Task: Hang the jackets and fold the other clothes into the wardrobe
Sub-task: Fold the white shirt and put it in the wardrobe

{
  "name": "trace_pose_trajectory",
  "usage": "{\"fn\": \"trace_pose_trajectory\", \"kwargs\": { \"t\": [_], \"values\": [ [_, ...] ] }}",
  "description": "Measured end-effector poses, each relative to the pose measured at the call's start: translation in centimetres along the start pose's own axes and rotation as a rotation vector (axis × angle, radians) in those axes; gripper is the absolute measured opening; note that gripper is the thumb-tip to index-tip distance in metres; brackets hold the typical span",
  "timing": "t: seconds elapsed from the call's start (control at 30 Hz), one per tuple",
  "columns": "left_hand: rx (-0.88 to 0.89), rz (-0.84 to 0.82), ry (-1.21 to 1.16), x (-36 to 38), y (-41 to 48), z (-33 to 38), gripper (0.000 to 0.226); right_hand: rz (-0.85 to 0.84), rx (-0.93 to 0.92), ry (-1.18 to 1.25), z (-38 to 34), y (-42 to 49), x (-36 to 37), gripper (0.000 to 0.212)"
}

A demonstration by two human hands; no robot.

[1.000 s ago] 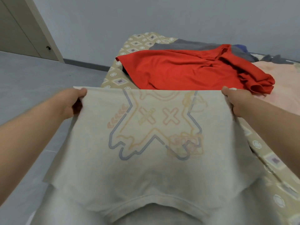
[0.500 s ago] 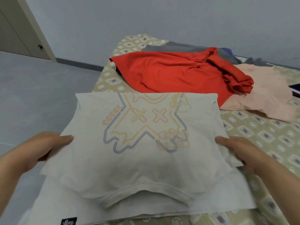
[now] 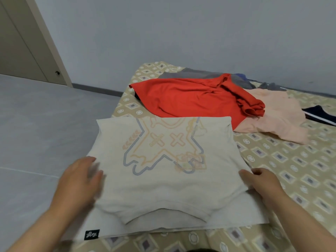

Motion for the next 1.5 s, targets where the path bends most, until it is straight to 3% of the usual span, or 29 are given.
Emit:
{"fn": "trace_pose_trajectory", "kwargs": {
  "t": [0.07,0.17,0.23,0.33,0.4,0.47,0.53,0.6,0.63,0.7,0.8,0.9,1.03,1.13,1.27,1.37,1.5],
  "values": [
    [0.271,-0.201,0.006,1.9,-1.5,3.8,0.074,-0.198,0.102,0.205,-0.8,0.0,-0.7,0.04],
    [0.508,-0.476,0.181,6.0,-3.8,7.1,0.09,-0.355,0.16,0.223,-2.5,-0.7,-0.8,0.033],
    [0.593,-0.45,0.327,7.1,-4.6,7.6,0.082,-0.333,0.126,0.177,-3.8,-1.2,-0.5,0.027],
    [0.604,-0.385,0.345,6.5,-4.8,7.7,0.065,-0.326,0.014,0.173,-6.2,-2.3,0.3,0.026],
    [0.581,-0.38,0.191,6.8,-4.6,7.1,0.064,-0.367,-0.1,0.192,-8.5,-3.9,2.0,0.033],
    [0.444,-0.435,-0.104,6.9,-4.0,6.7,0.053,-0.383,-0.234,0.174,-10.9,-6.2,4.9,0.045],
    [0.135,-0.334,-0.589,5.8,-2.8,6.6,0.032,-0.423,-0.363,0.161,-13.0,-8.9,8.4,0.059],
    [-0.267,-0.287,-1.115,4.3,-1.0,6.1,0.038,-0.499,-0.411,0.15,-14.3,-11.2,12.3,0.067],
    [-0.403,-0.275,-1.232,3.9,0.0,5.5,0.042,-0.507,-0.432,0.098,-14.5,-12.1,14.2,0.066],
    [-0.515,-0.304,-1.247,2.7,1.8,4.6,0.043,-0.454,-0.474,-0.095,-14.3,-13.7,17.8,0.047],
    [-0.437,-0.37,-1.162,1.9,4.1,4.2,0.025,-0.273,-0.408,-0.499,-12.9,-14.7,20.5,0.005],
    [-0.227,-0.479,-0.974,2.0,6.4,5.9,0.018,-0.227,-0.457,-0.659,-12.2,-14.4,21.1,0.015],
    [-0.103,-0.485,-0.787,3.8,10.3,10.1,0.035,-0.244,-0.556,-0.644,-11.8,-14.4,22.0,0.014],
    [-0.283,-0.498,-0.905,5.5,13.0,12.5,0.013,-0.277,-0.574,-0.571,-11.5,-14.8,22.8,0.012],
    [-0.556,-0.469,-1.135,6.2,15.6,13.0,0.035,-0.301,-0.523,-0.364,-11.7,-15.1,23.3,0.011],
    [-0.54,-0.423,-1.136,5.1,16.8,12.0,0.033,-0.349,-0.535,-0.282,-12.3,-15.6,23.8,0.01],
    [-0.428,-0.376,-1.095,2.9,17.9,9.3,0.035,-0.534,-0.539,-0.102,-13.4,-17.5,25.7,0.014]
  ]
}}
Point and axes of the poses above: each hand's wrist, its own y-axis towards the middle knuckle, its own x-axis out of the palm, z = x × y, the point moved 1 cm from there along y, towards the middle knuckle, and after that the axes turned 4 degrees about x, right-handed, at the moved point
